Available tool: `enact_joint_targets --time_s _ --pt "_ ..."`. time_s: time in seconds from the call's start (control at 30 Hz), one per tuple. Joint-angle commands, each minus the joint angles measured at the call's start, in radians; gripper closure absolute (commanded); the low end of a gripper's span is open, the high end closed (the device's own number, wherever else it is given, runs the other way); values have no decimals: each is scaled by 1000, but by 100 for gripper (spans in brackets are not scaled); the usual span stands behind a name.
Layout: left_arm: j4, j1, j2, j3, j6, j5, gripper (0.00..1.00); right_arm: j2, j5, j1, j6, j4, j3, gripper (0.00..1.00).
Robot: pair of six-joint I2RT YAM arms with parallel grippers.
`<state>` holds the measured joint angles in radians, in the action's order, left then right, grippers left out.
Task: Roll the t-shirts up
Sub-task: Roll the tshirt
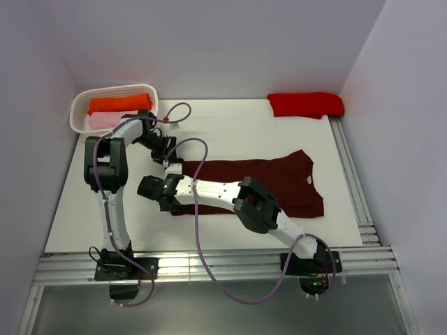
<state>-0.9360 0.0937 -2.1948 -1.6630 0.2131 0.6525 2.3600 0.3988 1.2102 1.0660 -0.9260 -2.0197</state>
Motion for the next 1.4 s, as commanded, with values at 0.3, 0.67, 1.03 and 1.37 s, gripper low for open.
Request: enact_joint_targets --time_s 0.3,0.67,1.03,1.37 --pt "62 9 -25 8 -66 -2 77 12 -49 17 26 -11 38 65" --pt "91 35 75 22 -77 -241 100 -192 -187 15 23 490 387 91" --pt "77 60 161 26 -35 -505 100 -314 -308 8 117 999 654 98" --pt "25 132 141 -17 -52 -677 99 -370 -341 -15 273 1372 924 99"
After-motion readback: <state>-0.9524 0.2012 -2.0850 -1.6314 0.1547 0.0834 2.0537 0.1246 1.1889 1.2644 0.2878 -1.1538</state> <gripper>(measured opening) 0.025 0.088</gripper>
